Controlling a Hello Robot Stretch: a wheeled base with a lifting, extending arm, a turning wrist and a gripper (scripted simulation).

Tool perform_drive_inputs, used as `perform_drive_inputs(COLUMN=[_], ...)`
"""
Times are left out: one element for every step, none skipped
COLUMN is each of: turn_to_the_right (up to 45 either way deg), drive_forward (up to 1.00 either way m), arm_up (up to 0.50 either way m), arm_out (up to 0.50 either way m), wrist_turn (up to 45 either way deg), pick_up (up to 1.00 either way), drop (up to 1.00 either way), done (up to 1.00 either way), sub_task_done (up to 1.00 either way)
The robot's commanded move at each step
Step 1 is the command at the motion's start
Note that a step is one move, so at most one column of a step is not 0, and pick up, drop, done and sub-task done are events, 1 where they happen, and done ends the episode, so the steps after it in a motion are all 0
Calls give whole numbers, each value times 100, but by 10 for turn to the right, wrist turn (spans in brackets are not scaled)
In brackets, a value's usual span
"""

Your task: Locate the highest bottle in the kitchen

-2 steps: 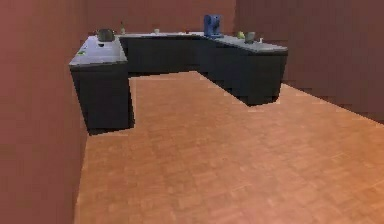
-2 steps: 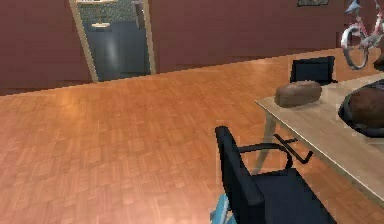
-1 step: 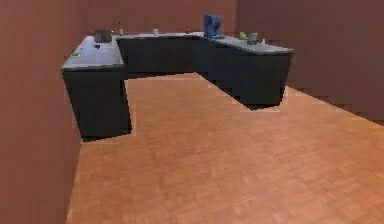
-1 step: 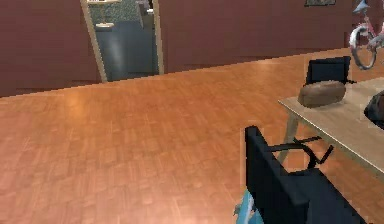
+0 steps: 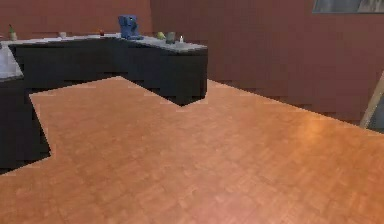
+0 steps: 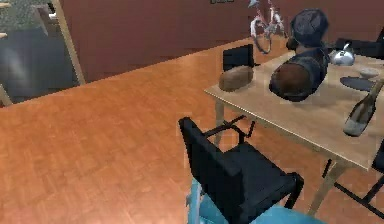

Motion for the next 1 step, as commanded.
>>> perform_drive_inputs(turn_to_the_right=[0], drive_forward=[100], arm_up=[0], arm_out=[0], wrist_turn=[0], pick_up=[0], drop=[0], done=[0], sub_task_done=[0])
